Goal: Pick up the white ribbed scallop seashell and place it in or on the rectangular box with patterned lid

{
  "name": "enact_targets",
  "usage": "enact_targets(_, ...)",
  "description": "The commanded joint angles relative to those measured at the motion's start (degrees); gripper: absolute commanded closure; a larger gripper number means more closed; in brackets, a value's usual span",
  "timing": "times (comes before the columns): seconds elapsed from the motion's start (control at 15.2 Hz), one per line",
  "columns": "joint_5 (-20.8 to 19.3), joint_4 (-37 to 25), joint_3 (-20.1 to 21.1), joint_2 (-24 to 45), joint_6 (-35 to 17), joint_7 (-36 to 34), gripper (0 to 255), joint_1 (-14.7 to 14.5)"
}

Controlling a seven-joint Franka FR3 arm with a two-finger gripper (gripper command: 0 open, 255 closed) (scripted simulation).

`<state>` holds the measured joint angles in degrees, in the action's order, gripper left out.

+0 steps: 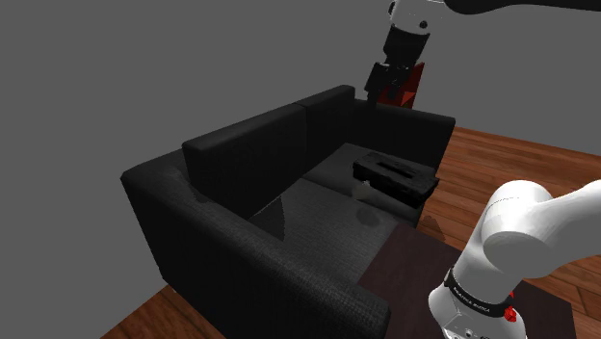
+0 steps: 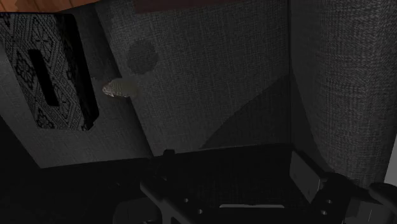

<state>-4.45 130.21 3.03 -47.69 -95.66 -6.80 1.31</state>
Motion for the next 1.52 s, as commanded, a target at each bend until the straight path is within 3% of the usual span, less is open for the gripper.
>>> enact_targets(0.0, 0.0, 0.0, 0.0, 0.0, 0.0, 0.0, 0, 0.0)
enact_targets(0.73, -4.5, 9.1, -12.6, 8.3, -13.1, 16.9, 0, -0.3)
enact_targets(1.45, -5.5, 9.1, -24.8, 26.8, -26.7, 34.9, 0, -1.4)
